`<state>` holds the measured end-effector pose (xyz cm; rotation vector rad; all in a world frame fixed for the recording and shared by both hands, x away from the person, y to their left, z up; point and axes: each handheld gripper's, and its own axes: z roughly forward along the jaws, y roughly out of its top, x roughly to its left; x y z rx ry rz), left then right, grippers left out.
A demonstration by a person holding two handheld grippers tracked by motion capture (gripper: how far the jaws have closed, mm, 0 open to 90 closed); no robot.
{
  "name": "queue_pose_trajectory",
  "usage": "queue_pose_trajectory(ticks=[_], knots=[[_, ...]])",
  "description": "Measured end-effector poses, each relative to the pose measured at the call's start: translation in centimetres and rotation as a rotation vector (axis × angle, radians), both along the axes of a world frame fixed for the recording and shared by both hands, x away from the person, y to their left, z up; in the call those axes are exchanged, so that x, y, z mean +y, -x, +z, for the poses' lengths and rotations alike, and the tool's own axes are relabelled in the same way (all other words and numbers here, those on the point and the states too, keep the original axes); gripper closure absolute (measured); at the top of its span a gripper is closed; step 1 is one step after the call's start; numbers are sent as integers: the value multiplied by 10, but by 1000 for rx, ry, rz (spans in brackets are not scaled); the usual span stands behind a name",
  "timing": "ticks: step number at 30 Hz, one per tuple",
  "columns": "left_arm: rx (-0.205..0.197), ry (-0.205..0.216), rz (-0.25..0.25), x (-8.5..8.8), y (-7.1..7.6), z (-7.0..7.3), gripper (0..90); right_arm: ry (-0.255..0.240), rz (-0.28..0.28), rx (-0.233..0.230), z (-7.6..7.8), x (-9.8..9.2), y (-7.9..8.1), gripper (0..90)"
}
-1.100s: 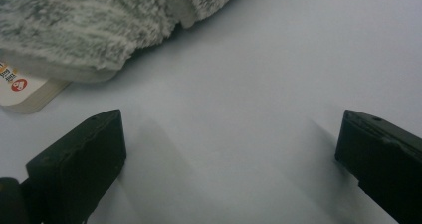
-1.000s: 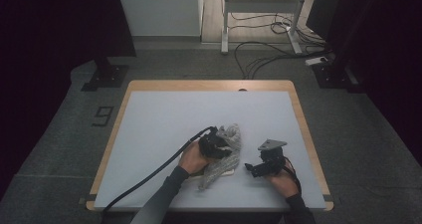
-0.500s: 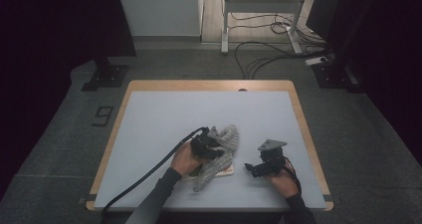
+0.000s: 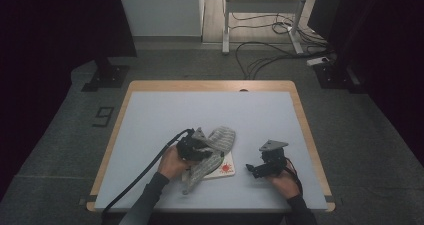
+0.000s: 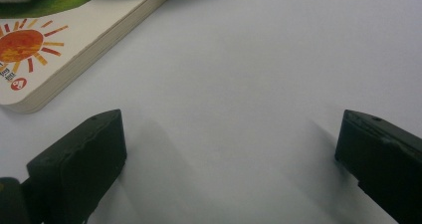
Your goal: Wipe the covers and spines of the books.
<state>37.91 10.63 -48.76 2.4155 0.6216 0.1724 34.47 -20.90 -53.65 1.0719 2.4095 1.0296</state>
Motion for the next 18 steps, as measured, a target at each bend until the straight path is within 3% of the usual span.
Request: queue_pose_trajectory(ticks=[12, 18], knots=[[-2, 18, 56, 34, 8, 0, 702, 0, 0, -1, 0, 0, 0, 0], [-10, 7, 75, 48, 14, 1, 702, 0, 0, 0, 0, 0, 0, 0]])
